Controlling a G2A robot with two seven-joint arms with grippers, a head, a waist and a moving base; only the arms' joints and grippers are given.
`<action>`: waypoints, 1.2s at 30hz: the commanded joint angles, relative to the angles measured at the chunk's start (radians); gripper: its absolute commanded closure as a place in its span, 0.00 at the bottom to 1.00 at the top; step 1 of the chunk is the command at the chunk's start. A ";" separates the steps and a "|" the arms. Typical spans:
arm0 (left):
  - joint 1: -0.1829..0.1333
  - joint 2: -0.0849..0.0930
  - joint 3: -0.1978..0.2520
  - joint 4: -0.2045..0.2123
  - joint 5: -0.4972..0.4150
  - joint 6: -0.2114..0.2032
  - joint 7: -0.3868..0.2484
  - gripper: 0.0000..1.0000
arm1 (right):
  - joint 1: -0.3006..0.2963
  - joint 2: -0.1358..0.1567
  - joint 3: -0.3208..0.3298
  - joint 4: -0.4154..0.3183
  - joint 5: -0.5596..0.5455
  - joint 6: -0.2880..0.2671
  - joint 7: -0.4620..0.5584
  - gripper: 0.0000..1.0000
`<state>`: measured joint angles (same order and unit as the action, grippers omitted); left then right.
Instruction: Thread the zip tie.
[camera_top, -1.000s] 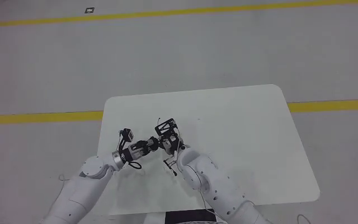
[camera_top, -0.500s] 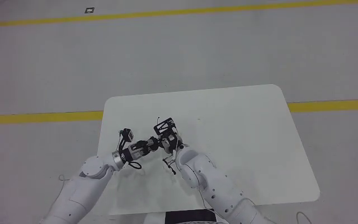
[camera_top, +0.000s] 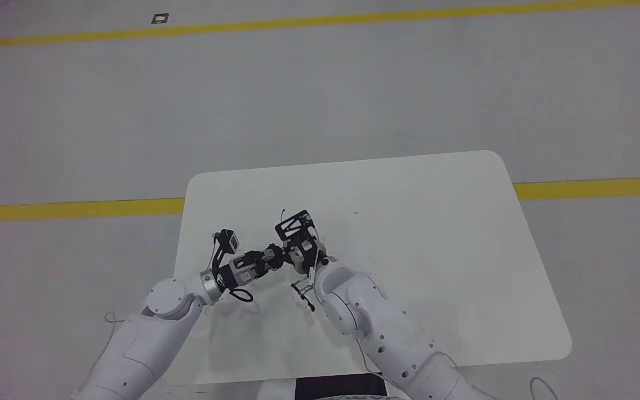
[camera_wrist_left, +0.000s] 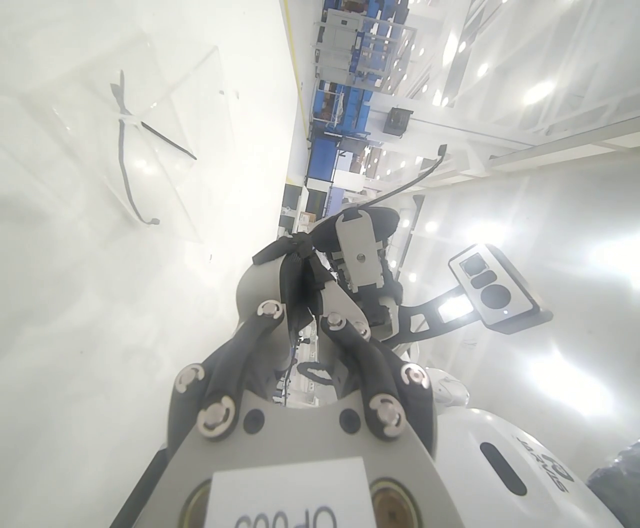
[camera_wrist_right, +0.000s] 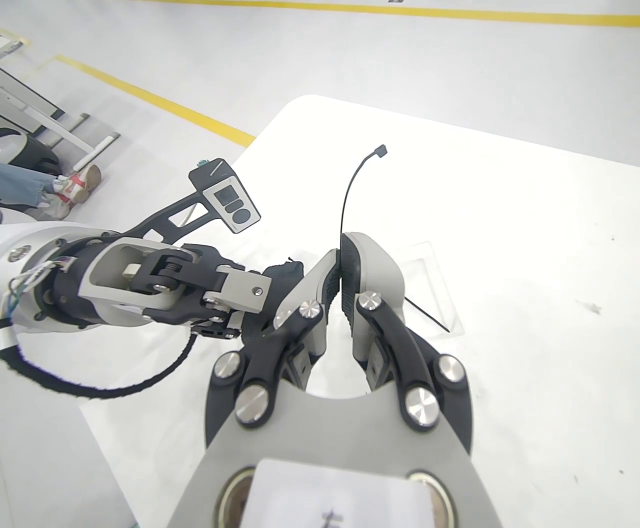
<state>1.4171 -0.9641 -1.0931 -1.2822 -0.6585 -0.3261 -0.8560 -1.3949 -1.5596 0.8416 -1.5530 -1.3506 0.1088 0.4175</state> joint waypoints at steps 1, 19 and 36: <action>0.000 0.000 0.000 0.000 0.000 0.000 0.000 1.00 | 0.001 0.000 0.000 0.000 0.002 0.000 -0.004 1.00; 0.000 0.000 0.000 0.000 0.000 0.000 0.000 1.00 | 0.011 -0.002 -0.008 0.017 0.005 0.008 0.007 1.00; 0.000 0.000 0.000 0.000 0.000 0.000 0.000 1.00 | -0.008 0.002 -0.008 -0.001 0.011 -0.001 0.012 1.00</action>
<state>1.4171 -0.9641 -1.0931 -1.2822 -0.6585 -0.3261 -0.8560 -1.4013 -1.5576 0.8337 -1.5530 -1.3396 0.1076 0.4307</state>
